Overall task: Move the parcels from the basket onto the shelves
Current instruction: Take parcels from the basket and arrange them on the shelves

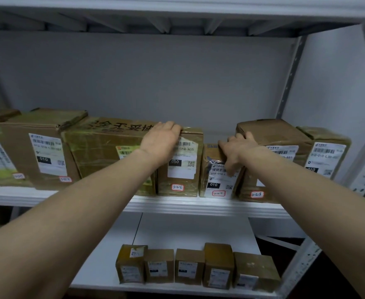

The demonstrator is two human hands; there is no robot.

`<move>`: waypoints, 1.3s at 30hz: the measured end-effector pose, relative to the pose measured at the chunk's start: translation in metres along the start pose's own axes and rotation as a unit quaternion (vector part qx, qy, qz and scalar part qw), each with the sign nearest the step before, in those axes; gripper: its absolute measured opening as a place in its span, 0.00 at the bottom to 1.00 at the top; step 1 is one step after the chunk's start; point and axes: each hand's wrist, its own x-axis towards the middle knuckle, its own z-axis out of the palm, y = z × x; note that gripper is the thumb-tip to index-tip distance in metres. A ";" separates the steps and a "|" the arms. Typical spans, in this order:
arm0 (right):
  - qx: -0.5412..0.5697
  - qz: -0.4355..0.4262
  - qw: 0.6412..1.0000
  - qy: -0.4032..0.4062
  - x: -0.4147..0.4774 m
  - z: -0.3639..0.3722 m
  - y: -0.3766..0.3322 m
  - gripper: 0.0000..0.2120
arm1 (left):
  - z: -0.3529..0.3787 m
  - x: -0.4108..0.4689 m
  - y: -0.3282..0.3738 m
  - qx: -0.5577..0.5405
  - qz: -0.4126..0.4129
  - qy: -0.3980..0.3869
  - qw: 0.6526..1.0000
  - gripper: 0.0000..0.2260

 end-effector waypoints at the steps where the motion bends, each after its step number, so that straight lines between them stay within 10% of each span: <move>1: -0.001 -0.002 1.000 -0.001 0.000 0.000 0.000 0.39 | 0.000 0.001 0.000 0.004 -0.001 -0.003 1.000 0.24; 23: -0.012 -0.016 0.999 0.038 0.009 0.004 -0.010 0.17 | -0.001 0.003 0.000 0.016 0.000 -0.027 1.000 0.27; 39: -0.012 -0.025 0.999 0.038 0.012 0.007 -0.012 0.27 | -0.003 0.003 0.002 0.016 -0.003 -0.035 0.999 0.28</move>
